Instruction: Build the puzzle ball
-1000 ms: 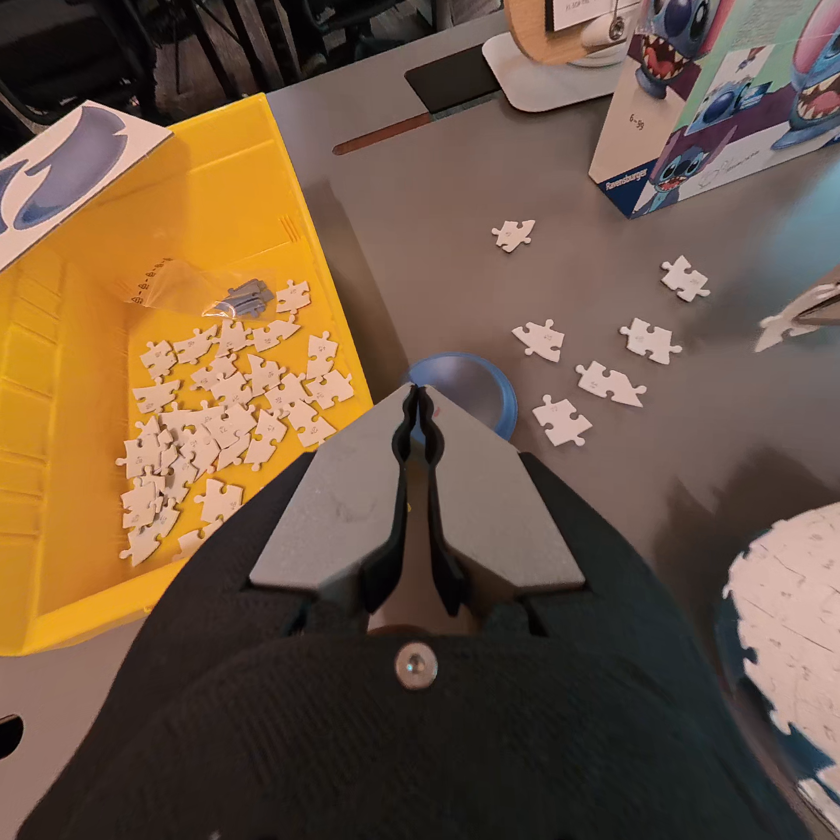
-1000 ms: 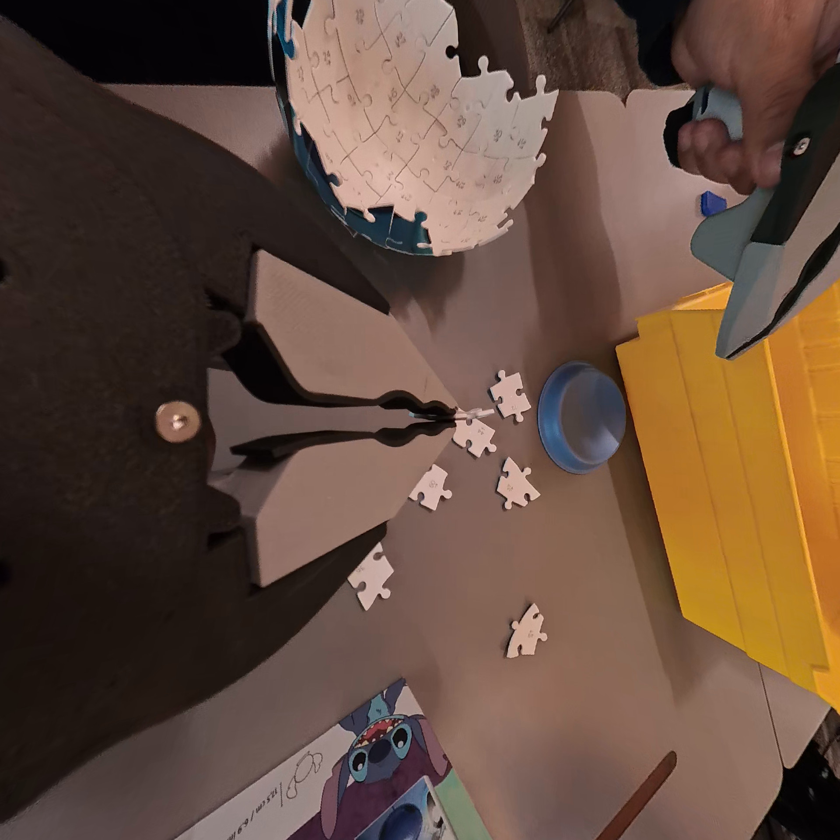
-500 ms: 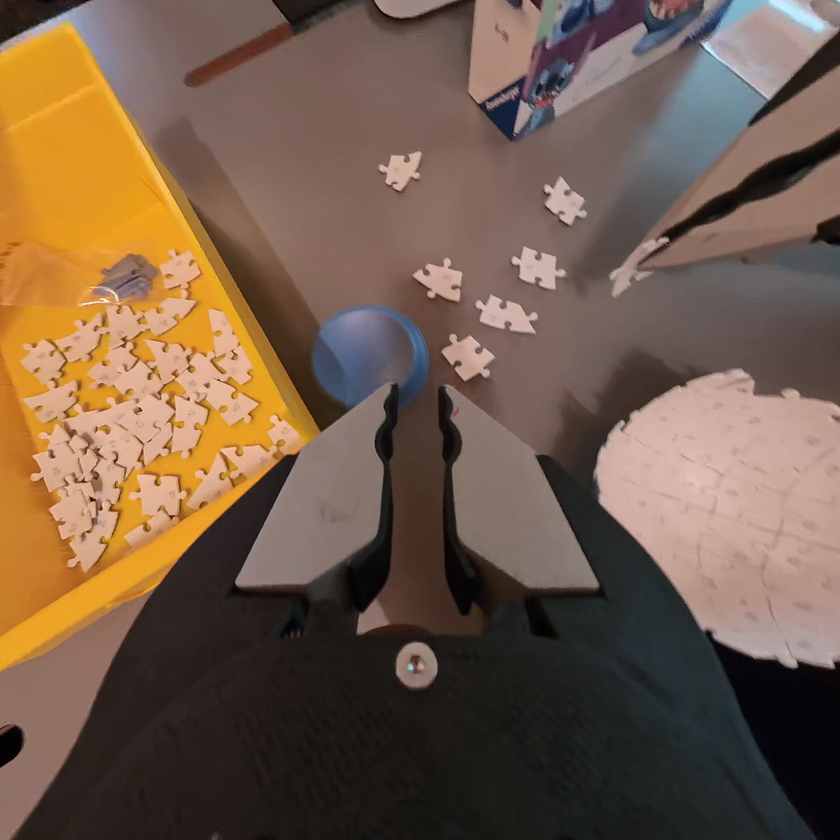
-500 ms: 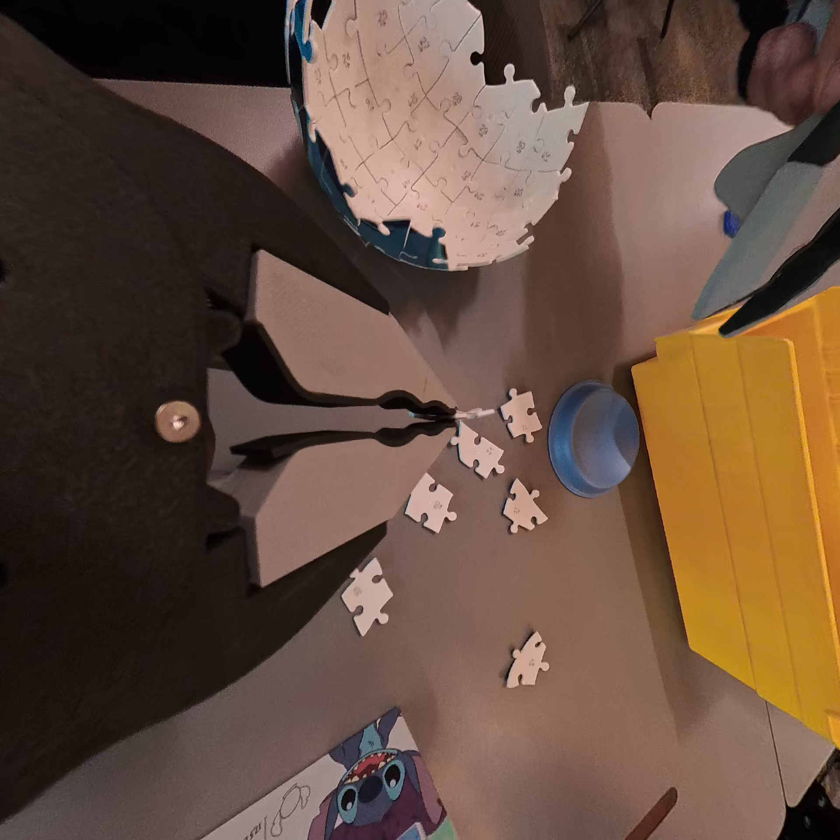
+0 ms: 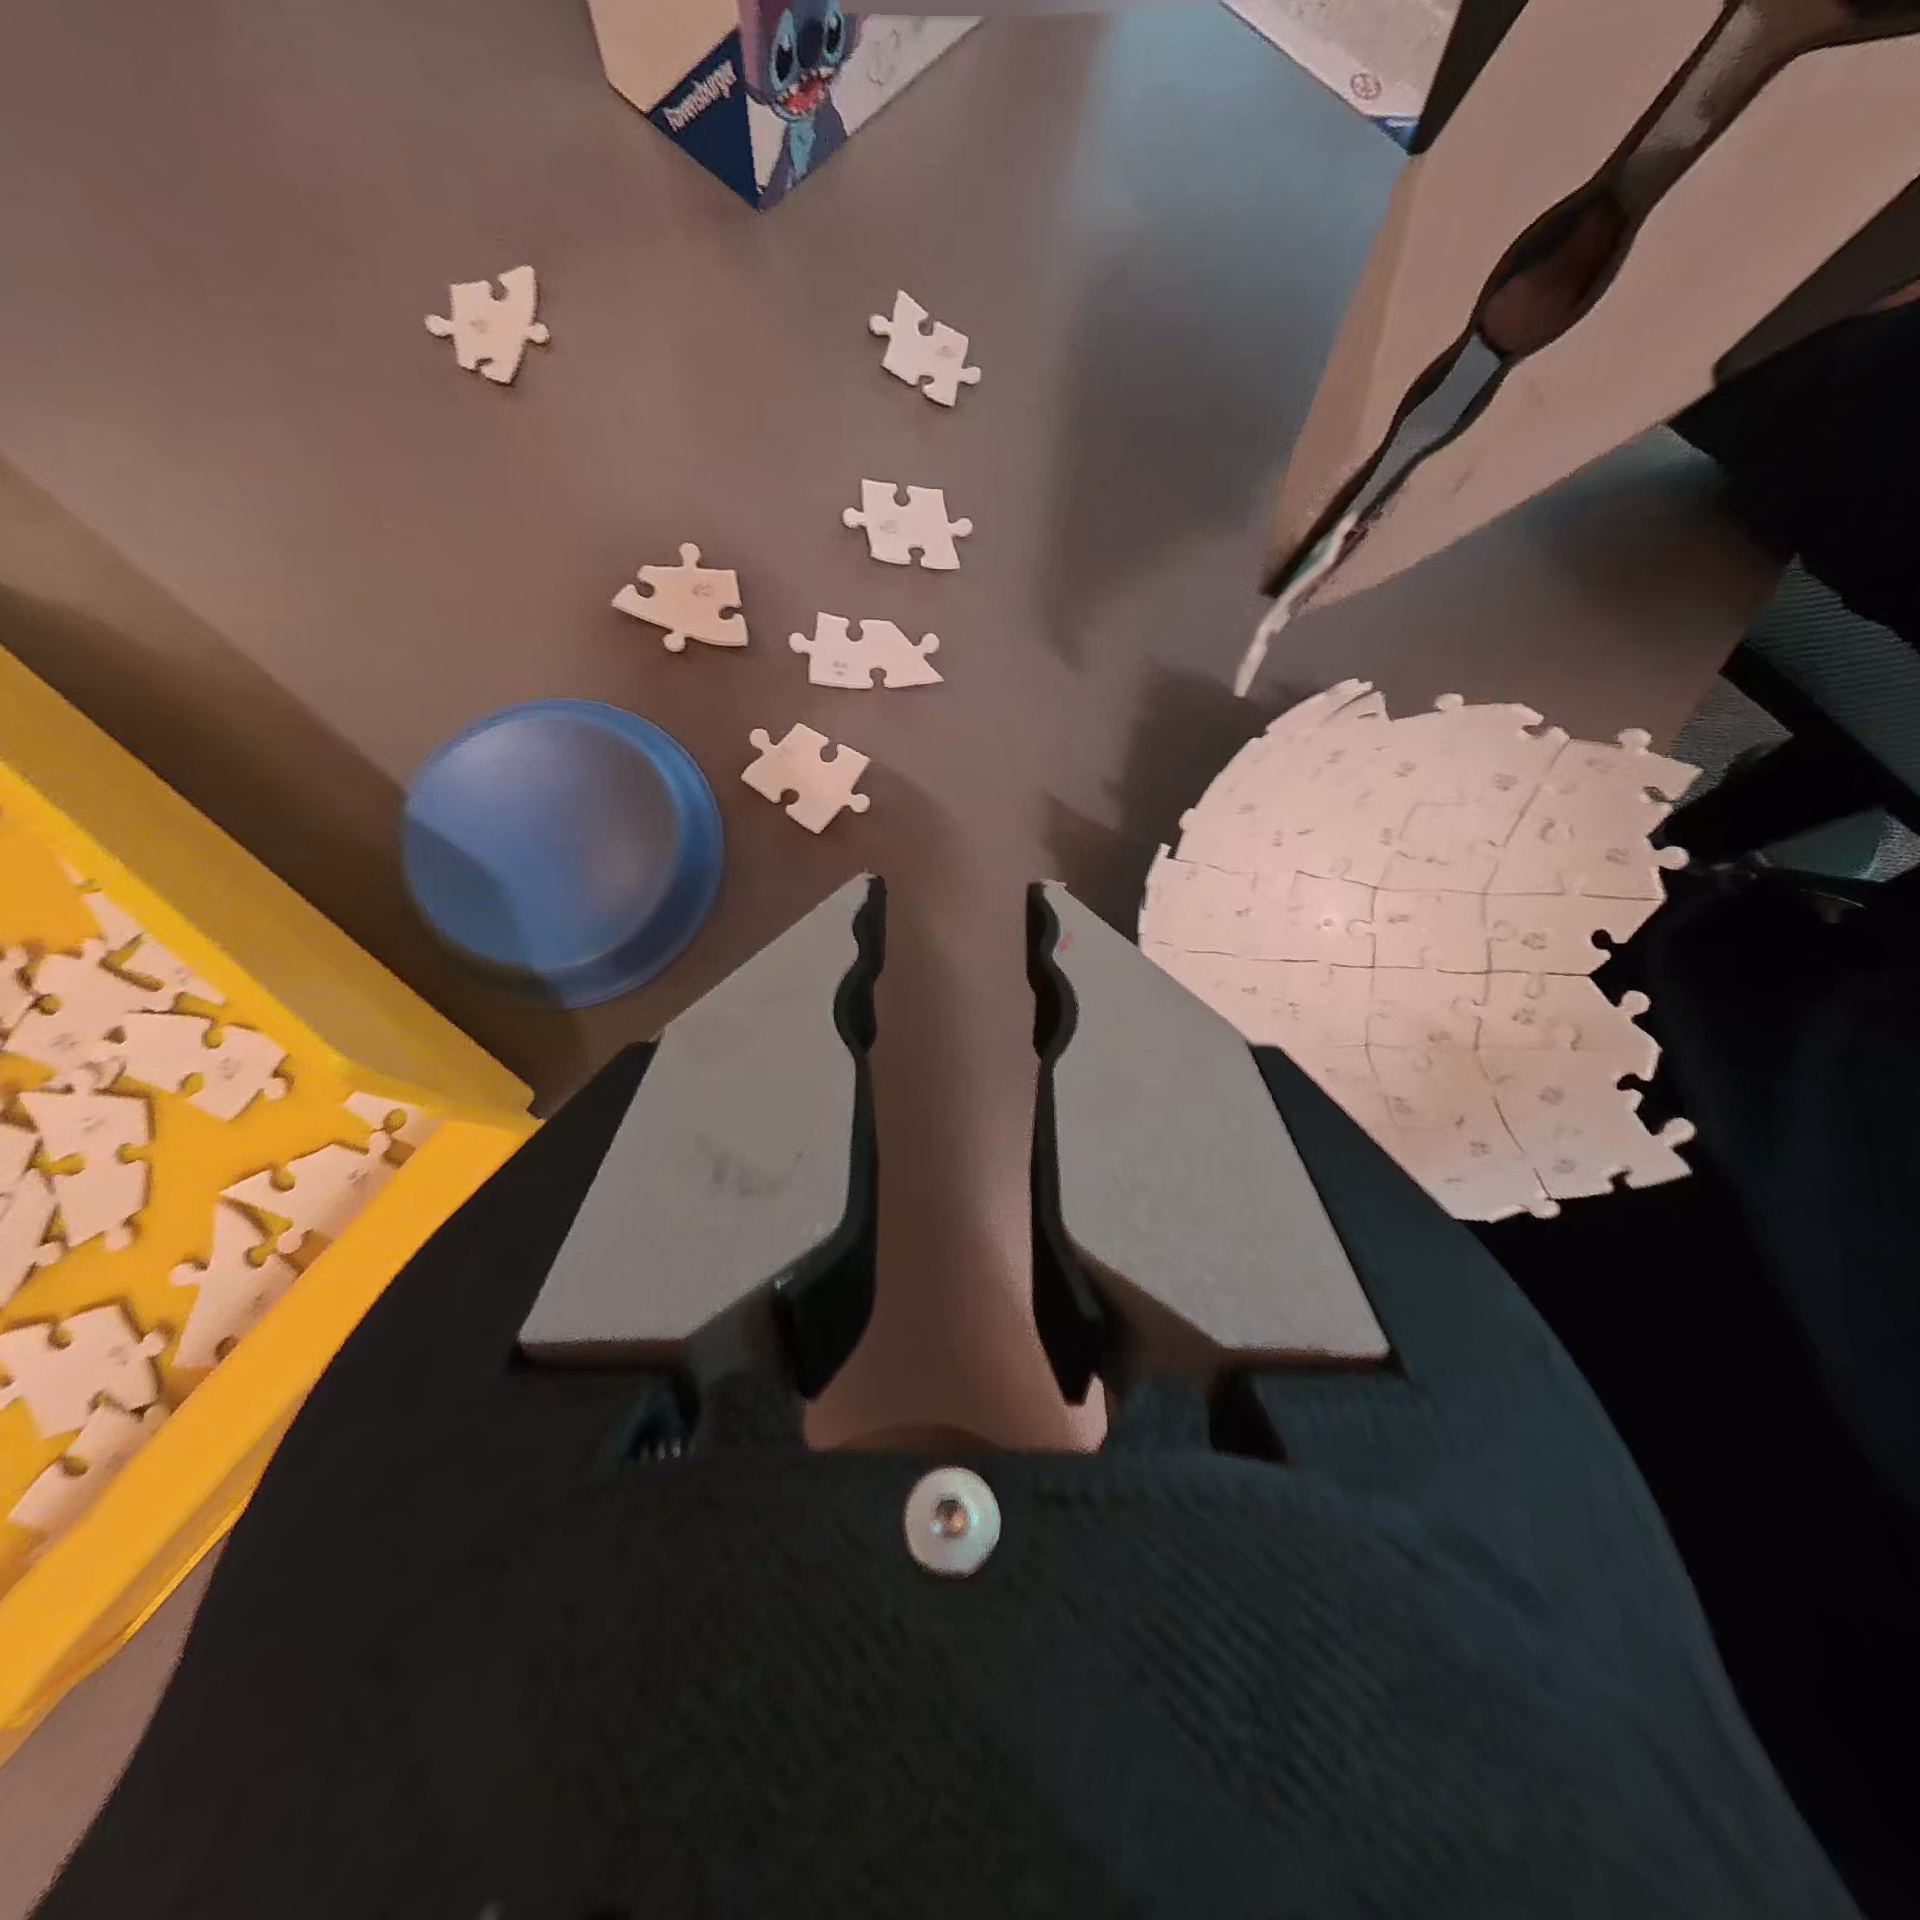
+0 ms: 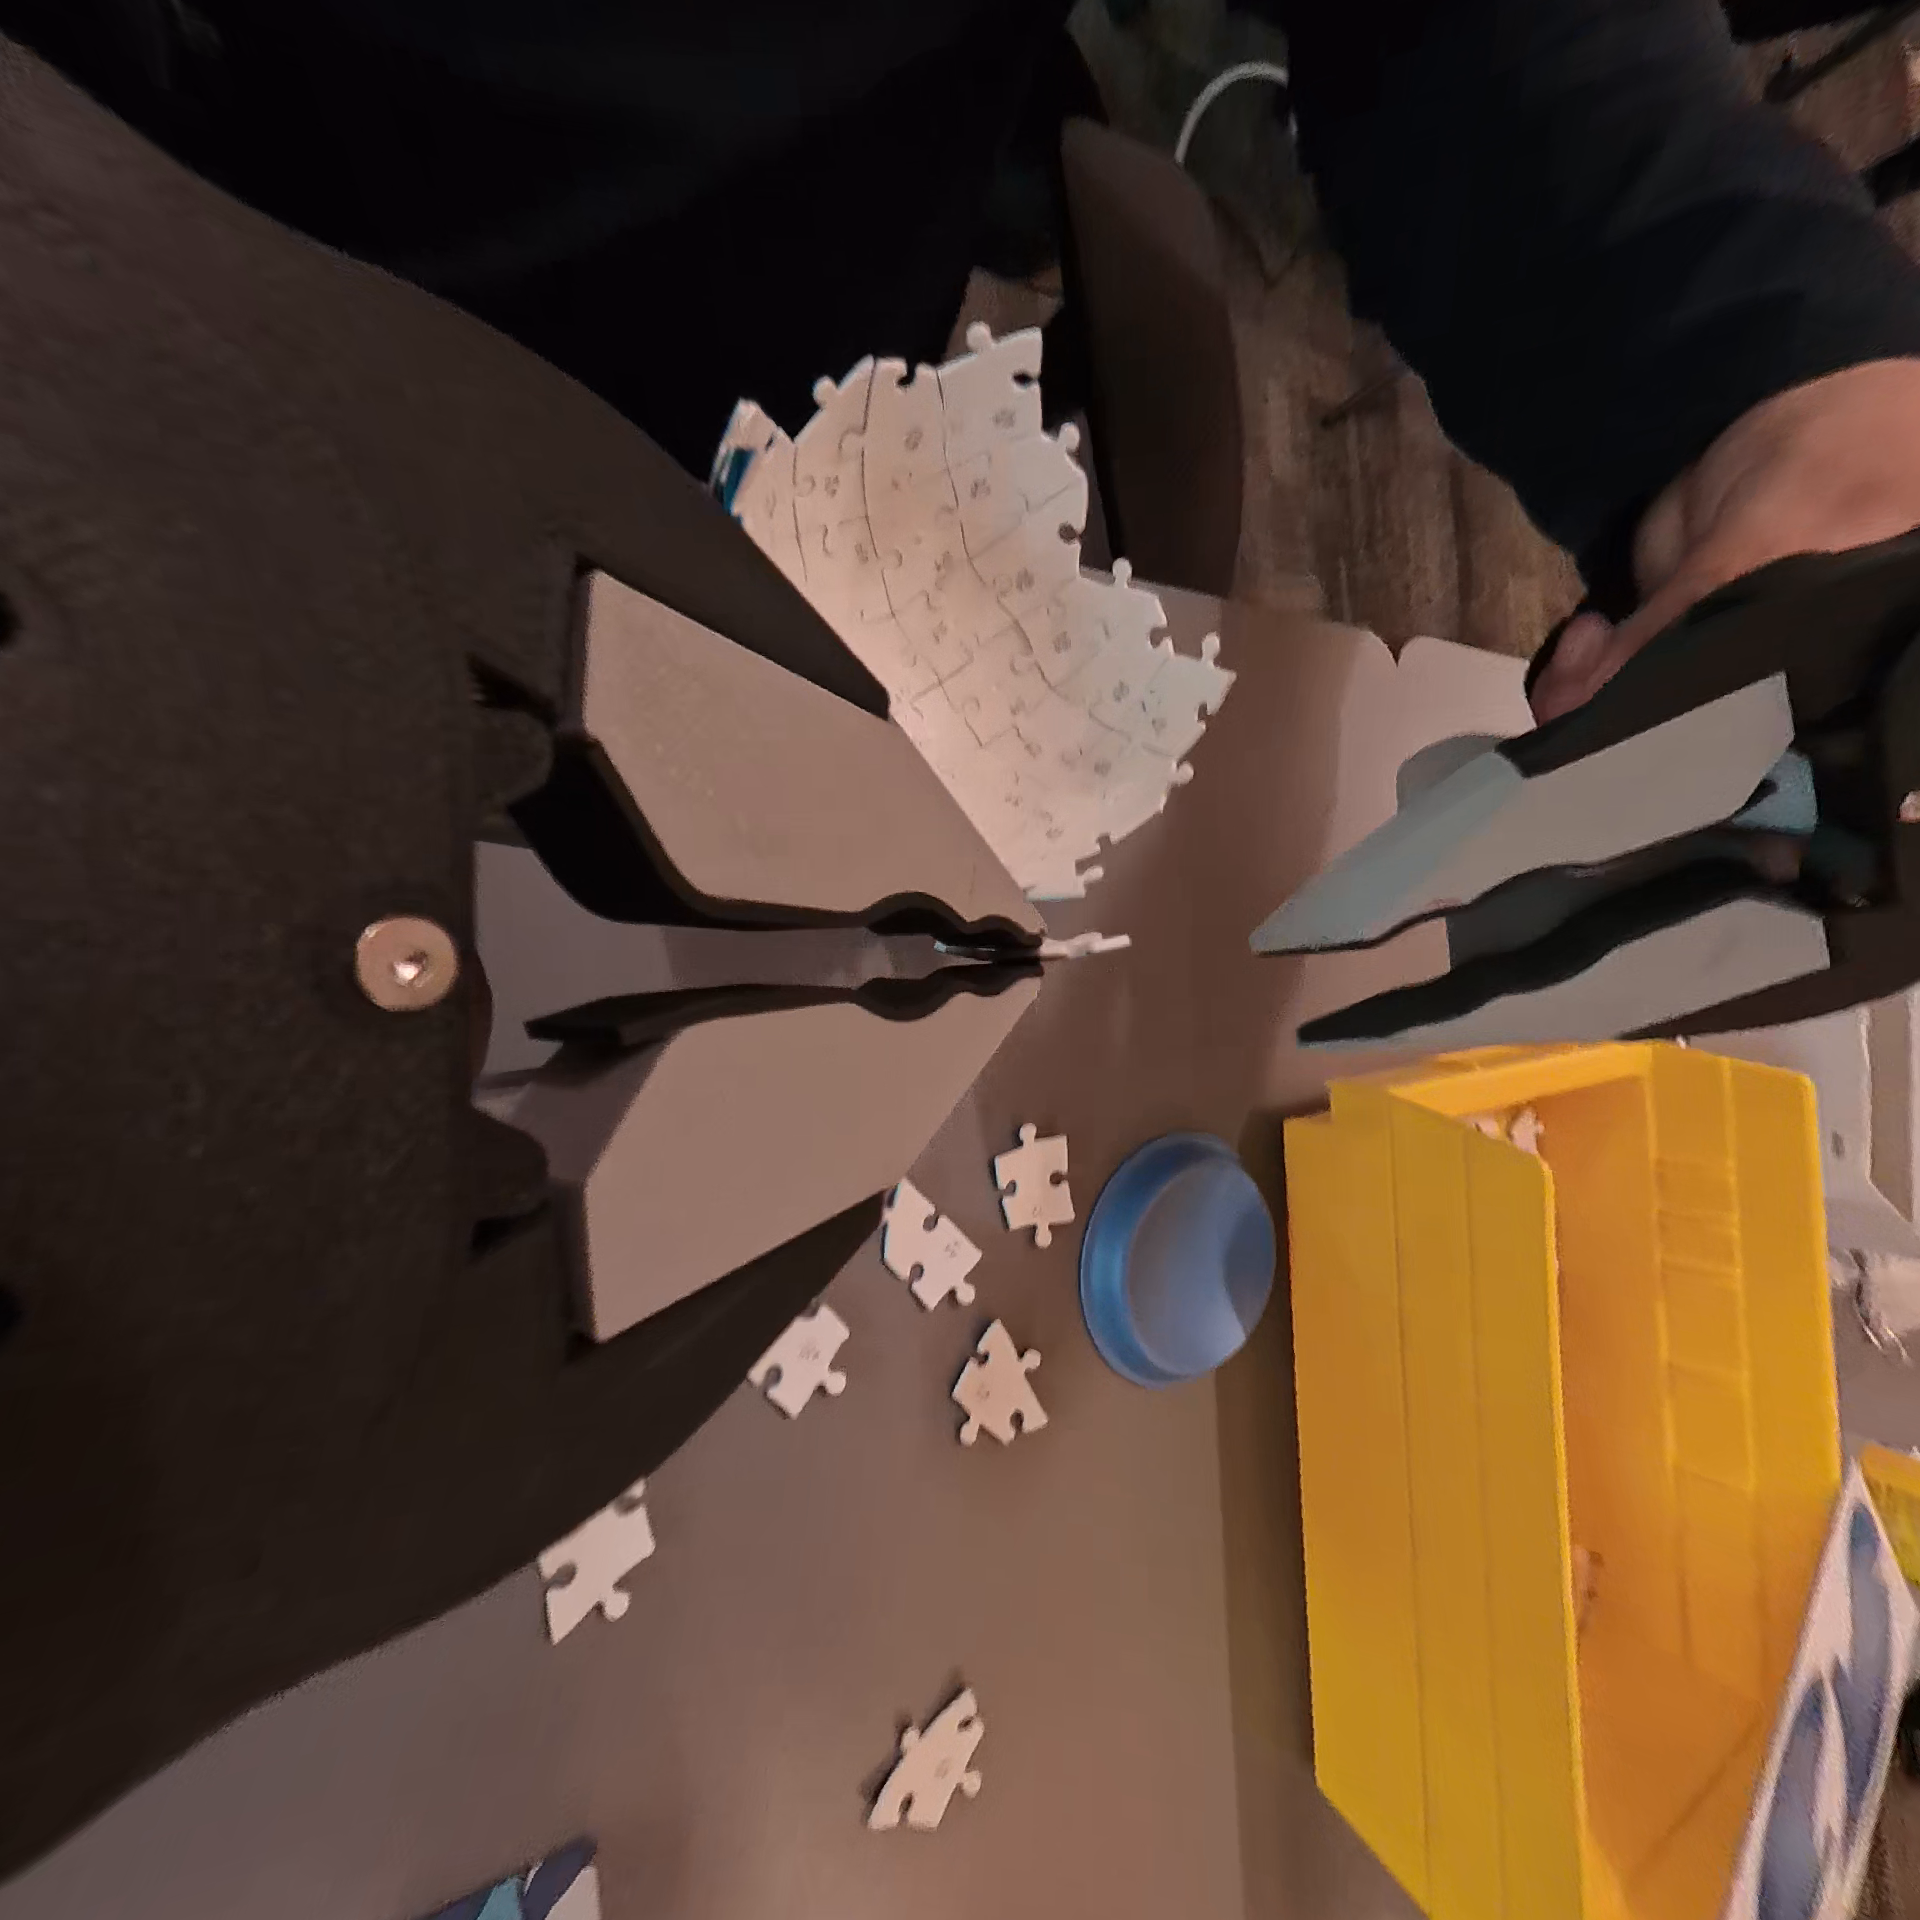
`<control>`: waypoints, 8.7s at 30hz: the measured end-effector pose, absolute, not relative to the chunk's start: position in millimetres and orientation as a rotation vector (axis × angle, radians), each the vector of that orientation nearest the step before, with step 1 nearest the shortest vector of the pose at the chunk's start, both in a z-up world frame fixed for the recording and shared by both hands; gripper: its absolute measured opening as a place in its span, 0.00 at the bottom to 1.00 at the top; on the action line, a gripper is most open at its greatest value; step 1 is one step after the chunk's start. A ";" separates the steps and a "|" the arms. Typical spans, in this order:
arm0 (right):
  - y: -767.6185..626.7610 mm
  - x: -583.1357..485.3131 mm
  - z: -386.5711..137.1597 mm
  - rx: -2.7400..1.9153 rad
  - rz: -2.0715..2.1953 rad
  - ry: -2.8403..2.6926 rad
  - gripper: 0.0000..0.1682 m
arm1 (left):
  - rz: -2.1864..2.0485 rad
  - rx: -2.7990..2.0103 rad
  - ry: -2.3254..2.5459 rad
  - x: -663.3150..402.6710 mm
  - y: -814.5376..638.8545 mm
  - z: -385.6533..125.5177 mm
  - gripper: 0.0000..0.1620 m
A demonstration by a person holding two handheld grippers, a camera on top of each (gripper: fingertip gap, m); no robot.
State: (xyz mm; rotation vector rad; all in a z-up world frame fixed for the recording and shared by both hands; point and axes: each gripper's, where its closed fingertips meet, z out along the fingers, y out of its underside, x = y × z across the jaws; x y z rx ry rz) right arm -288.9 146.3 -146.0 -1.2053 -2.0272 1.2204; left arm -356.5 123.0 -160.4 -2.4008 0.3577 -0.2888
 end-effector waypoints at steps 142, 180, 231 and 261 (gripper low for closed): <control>131.6 -297.8 -210.5 -1.315 0.822 -2.525 0.00 | -0.623 -2.571 0.733 -294.8 118.3 -217.4 0.10; 140.5 -288.8 -211.2 -1.397 0.987 -2.443 0.00 | -0.571 -2.672 0.582 -289.6 135.2 -218.4 0.01; 150.2 -287.0 -209.1 -1.261 1.031 -2.467 0.00 | -0.542 -2.709 0.583 -286.6 139.7 -220.9 0.01; 170.5 -222.4 -146.7 -1.175 1.235 -2.167 0.16 | -0.398 -2.567 0.553 -297.5 126.5 -171.2 0.13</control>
